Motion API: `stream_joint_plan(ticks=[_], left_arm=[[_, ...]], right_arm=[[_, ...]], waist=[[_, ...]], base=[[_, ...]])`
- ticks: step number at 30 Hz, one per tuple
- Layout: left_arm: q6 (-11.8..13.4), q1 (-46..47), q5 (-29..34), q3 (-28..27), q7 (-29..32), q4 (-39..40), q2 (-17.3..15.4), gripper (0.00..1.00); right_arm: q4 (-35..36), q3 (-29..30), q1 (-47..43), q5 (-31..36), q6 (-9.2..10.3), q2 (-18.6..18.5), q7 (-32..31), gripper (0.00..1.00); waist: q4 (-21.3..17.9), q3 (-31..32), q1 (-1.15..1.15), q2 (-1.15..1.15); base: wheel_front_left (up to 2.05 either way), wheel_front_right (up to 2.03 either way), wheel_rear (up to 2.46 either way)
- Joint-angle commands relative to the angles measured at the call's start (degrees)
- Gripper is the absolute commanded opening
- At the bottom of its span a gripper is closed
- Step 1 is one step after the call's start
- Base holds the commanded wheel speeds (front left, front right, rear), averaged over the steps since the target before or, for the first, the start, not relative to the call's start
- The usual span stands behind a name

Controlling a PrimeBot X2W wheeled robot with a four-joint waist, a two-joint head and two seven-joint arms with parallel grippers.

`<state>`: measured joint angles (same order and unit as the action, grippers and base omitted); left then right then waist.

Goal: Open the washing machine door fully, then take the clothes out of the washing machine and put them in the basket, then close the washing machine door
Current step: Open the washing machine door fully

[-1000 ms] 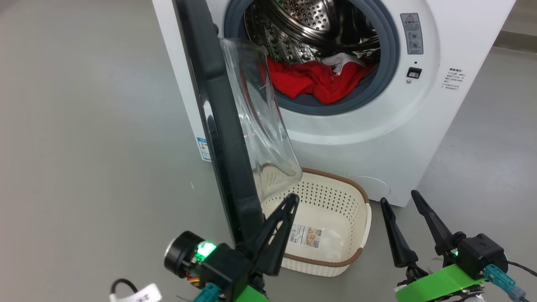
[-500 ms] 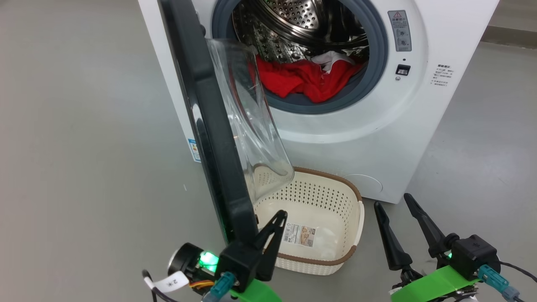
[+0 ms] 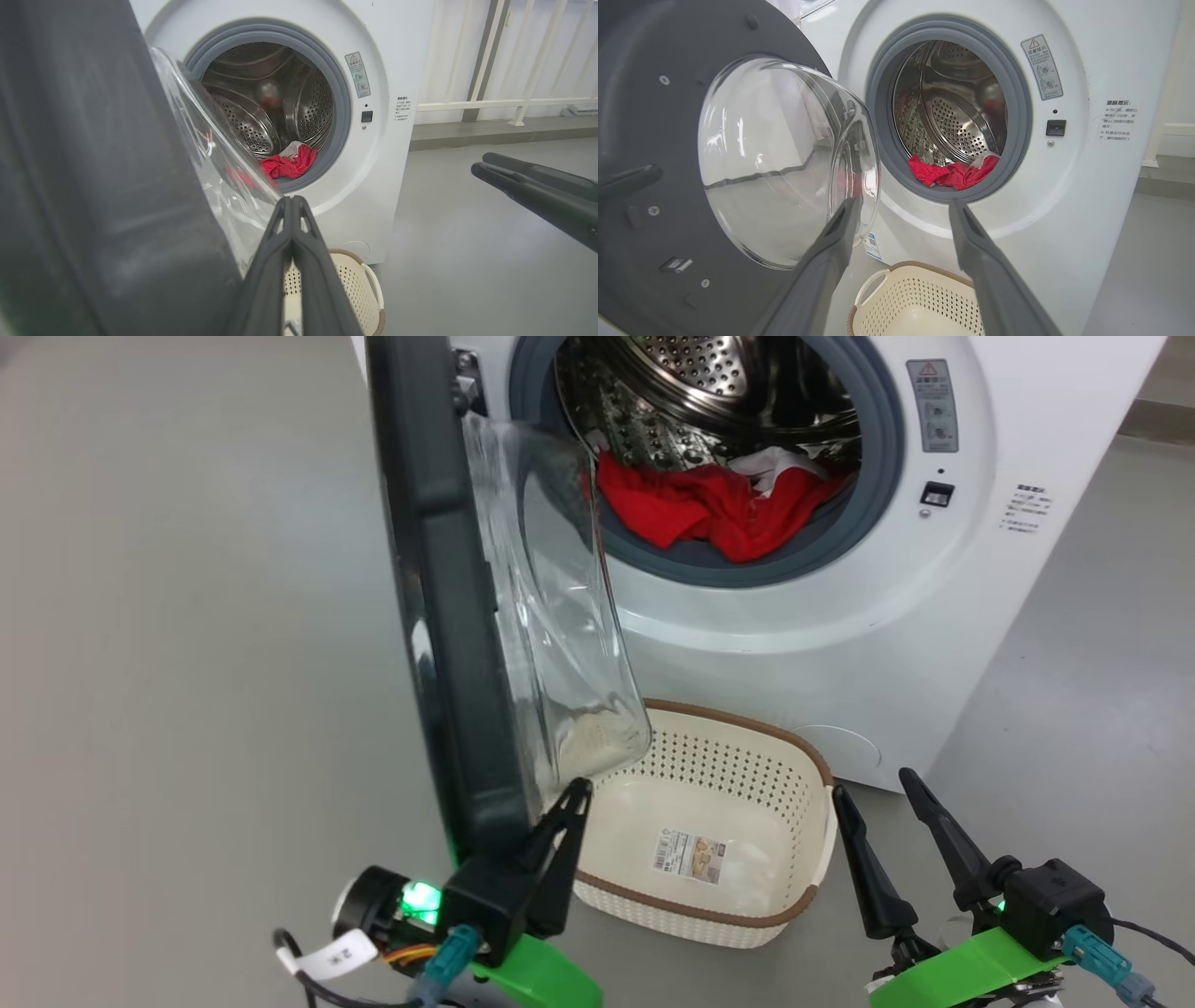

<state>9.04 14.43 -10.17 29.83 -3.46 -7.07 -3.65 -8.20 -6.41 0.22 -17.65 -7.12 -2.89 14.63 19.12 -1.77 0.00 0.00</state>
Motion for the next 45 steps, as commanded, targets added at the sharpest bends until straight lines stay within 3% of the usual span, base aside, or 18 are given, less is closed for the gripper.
stream_joint_plan(ticks=[1, 20, 35, 45], left_arm=[[1.37, 2.48, -0.16, -3.88, -0.50, 1.31, -2.03, 0.00], [4.87, -0.30, -1.43, -8.39, -0.16, 4.61, -6.02, 0.00], [7.05, -0.47, -3.28, -13.57, -1.45, 1.66, -9.39, 0.00], [8.71, 0.35, -3.69, -16.39, -5.42, -1.52, -10.53, 0.00]], right_arm=[[1.40, -1.31, 1.52, -0.27, -0.36, 0.02, 0.37, 1.00], [1.07, -1.83, 1.84, 0.61, -0.36, 0.02, 0.24, 1.00], [1.60, -2.11, 2.03, 1.08, -0.36, 0.02, -0.58, 1.00], [2.56, -1.57, 2.39, 2.20, -0.36, 0.02, -1.62, 1.00]], waist=[[0.92, -0.26, 0.00, 0.00], [7.97, -1.19, 0.00, 0.00], [8.54, -1.93, 0.00, 0.00], [8.28, -3.30, 0.00, 0.00]], base=[[0.00, 0.00, 0.00], [0.00, 0.00, 0.00], [0.00, 0.00, 0.00], [0.00, 0.00, 0.00]])
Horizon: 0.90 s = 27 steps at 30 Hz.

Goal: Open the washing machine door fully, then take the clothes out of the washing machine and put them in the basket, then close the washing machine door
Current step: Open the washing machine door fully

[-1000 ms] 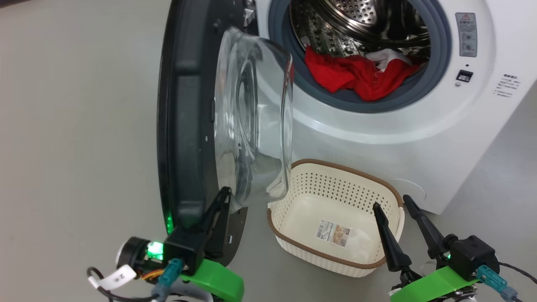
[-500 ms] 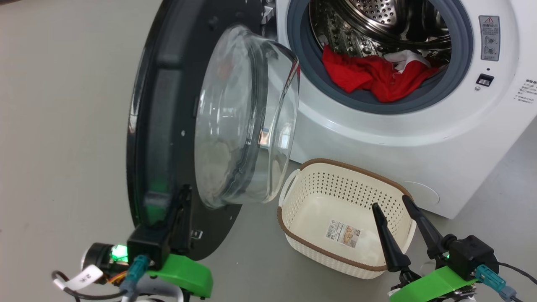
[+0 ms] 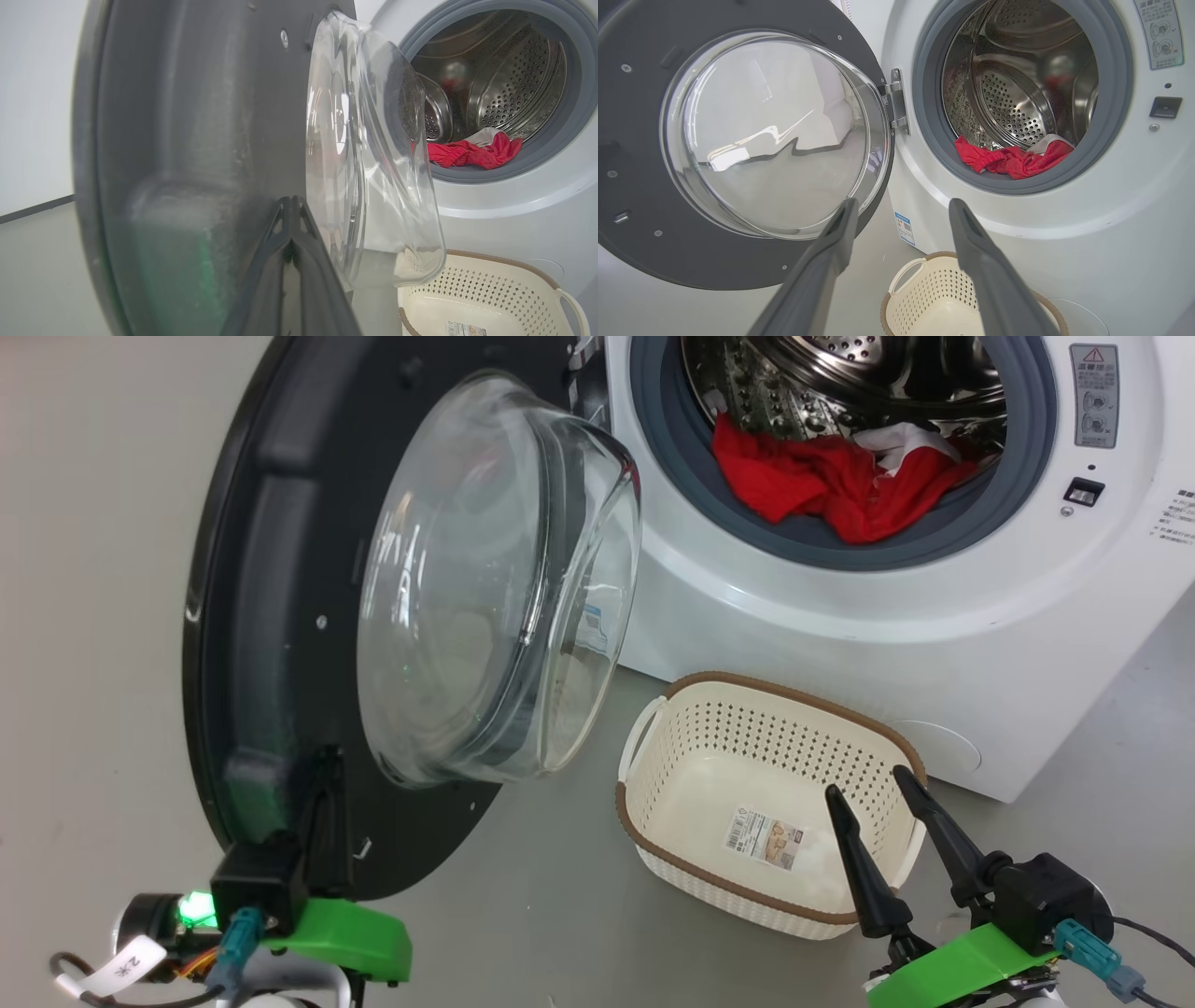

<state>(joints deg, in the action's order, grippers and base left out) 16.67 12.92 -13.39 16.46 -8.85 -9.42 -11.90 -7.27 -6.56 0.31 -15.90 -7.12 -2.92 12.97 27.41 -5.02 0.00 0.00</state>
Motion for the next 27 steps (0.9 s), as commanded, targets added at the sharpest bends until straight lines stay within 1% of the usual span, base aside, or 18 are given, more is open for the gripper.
stream_joint_plan(ticks=[1, 15, 27], left_arm=[[1.22, 1.98, -0.53, -3.24, -0.31, 0.44, -2.36, 0.00], [1.48, 5.01, -1.98, -6.06, -2.74, -6.81, -4.38, 0.00], [1.37, 7.89, -3.42, -8.49, -4.06, -12.36, -6.63, 0.00]], right_arm=[[1.75, -1.33, 2.34, 0.65, -0.36, 0.04, -0.13, 1.00], [3.35, -0.90, 2.19, 2.02, -0.36, 0.04, -2.08, 1.00], [4.35, -1.15, 1.73, 2.61, -0.36, 0.04, -3.16, 1.00]], waist=[[0.00, -0.20, 0.00, 0.00], [0.65, -0.75, 0.00, 0.00], [0.02, -0.79, 0.00, 0.00]], base=[[0.00, 0.00, 0.00], [0.00, 0.00, 0.00], [0.00, 0.00, 0.00]])
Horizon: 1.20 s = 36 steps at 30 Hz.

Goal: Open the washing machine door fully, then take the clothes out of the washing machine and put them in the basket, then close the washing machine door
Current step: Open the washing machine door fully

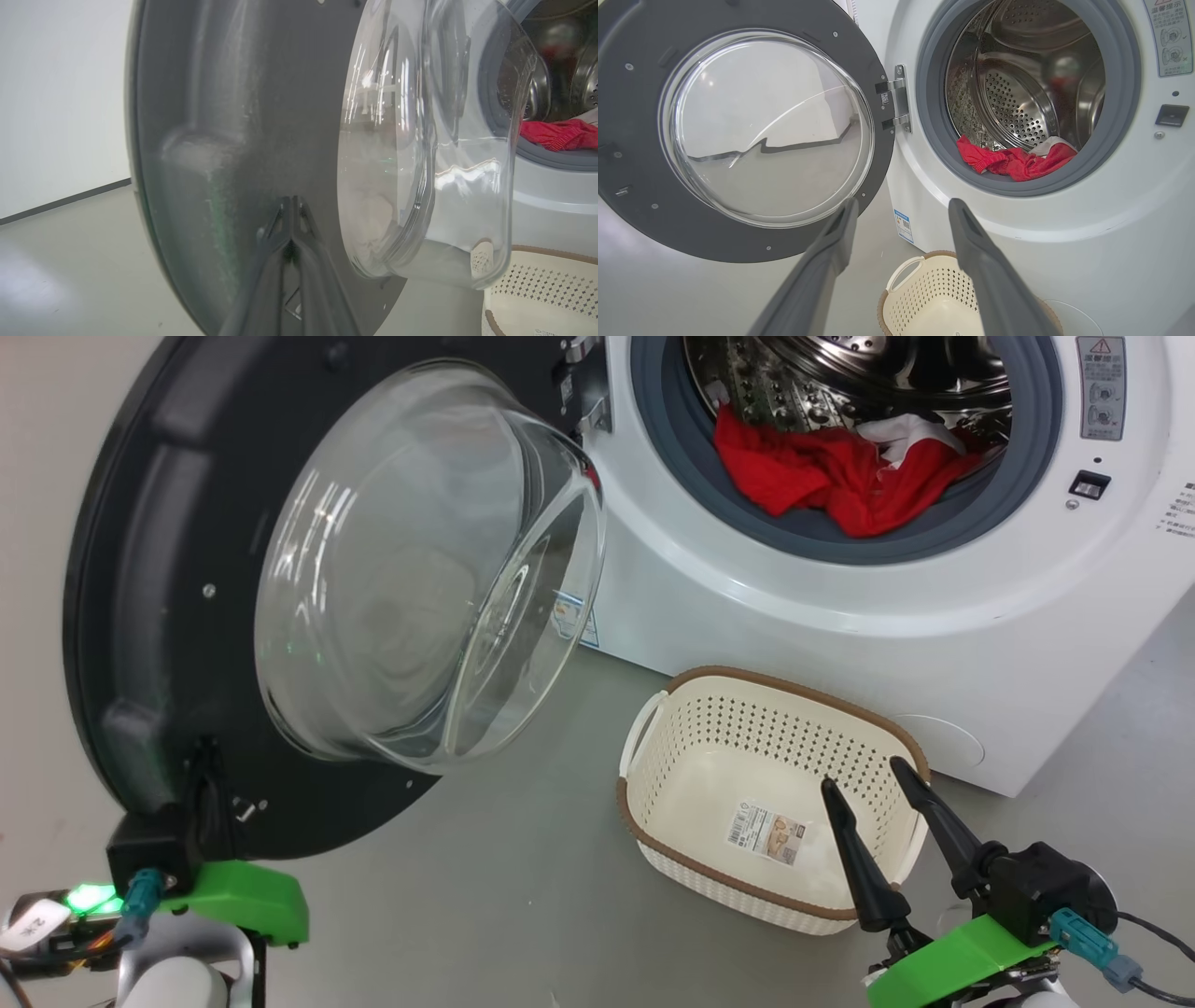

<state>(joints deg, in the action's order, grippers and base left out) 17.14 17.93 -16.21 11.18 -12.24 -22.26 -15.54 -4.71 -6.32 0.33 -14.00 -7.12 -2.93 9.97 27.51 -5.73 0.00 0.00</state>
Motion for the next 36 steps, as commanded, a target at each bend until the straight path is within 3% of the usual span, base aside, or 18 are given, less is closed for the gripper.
stream_joint_plan(ticks=[1, 36], left_arm=[[0.83, 3.16, -0.69, -3.30, -0.77, 0.07, -3.08, 0.00], [0.37, 9.81, -2.55, -8.17, -2.73, -10.82, -4.34, 0.00]], right_arm=[[1.88, -1.35, 1.71, 0.79, -0.36, 0.05, -0.27, 1.00], [4.91, -1.01, 2.60, 3.61, -0.36, 0.05, -3.60, 1.00]], waist=[[-0.13, -0.16, 0.00, 0.00], [-1.55, -3.08, 0.00, 0.00]], base=[[0.00, 0.00, 0.00], [0.00, 0.00, 0.00]])
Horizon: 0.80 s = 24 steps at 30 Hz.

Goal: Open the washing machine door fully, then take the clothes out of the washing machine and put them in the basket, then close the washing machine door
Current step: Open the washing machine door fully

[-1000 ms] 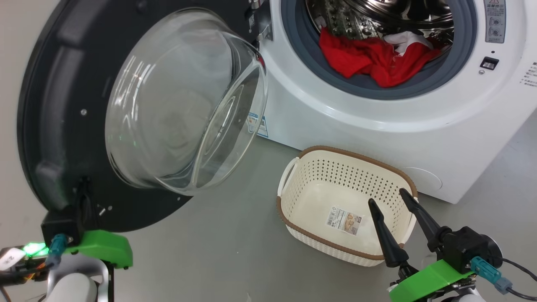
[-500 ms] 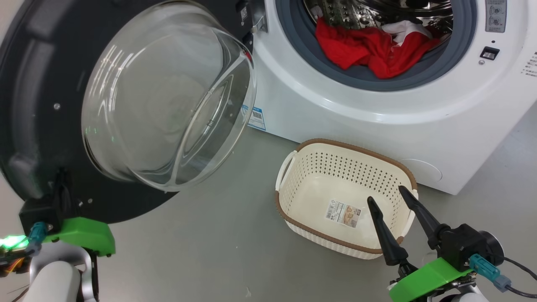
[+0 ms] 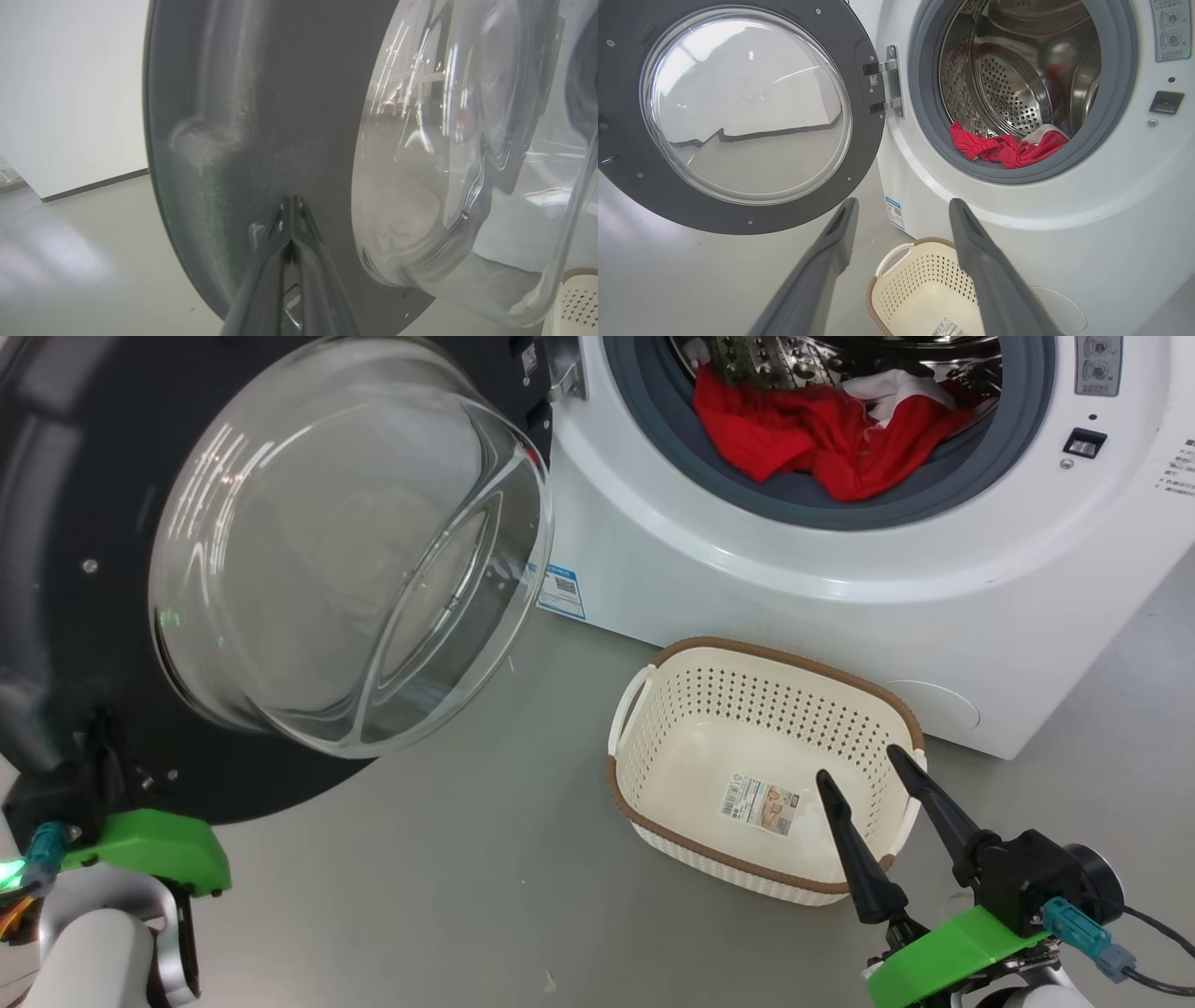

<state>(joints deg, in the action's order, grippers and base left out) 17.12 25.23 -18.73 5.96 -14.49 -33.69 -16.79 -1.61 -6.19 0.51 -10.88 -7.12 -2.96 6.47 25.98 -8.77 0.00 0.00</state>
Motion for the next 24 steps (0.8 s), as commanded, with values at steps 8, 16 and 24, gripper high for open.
stream_joint_plan(ticks=[8, 16, 24], left_arm=[[-0.04, 1.97, 0.95, -4.83, -0.50, 0.76, -3.20, 0.00], [-0.59, 1.62, 1.82, -6.41, -0.51, 0.57, -2.91, 0.00], [-1.90, 1.03, 2.40, -6.55, -0.51, 2.09, -1.75, 0.00]], right_arm=[[1.99, -1.16, 2.59, 0.71, -0.36, 0.08, -0.40, 1.00], [1.92, -1.16, 2.58, 0.65, -0.36, 0.08, -0.33, 1.00], [1.63, -1.04, 2.80, 0.41, -0.36, 0.08, 0.03, 1.00]], waist=[[-0.34, -0.27, 0.00, 0.00], [-0.59, -0.20, 0.00, 0.00], [-0.81, -0.27, 0.00, 0.00]], base=[[0.00, 0.00, 0.00], [0.00, 0.00, 0.00], [0.00, 0.00, 0.00]])
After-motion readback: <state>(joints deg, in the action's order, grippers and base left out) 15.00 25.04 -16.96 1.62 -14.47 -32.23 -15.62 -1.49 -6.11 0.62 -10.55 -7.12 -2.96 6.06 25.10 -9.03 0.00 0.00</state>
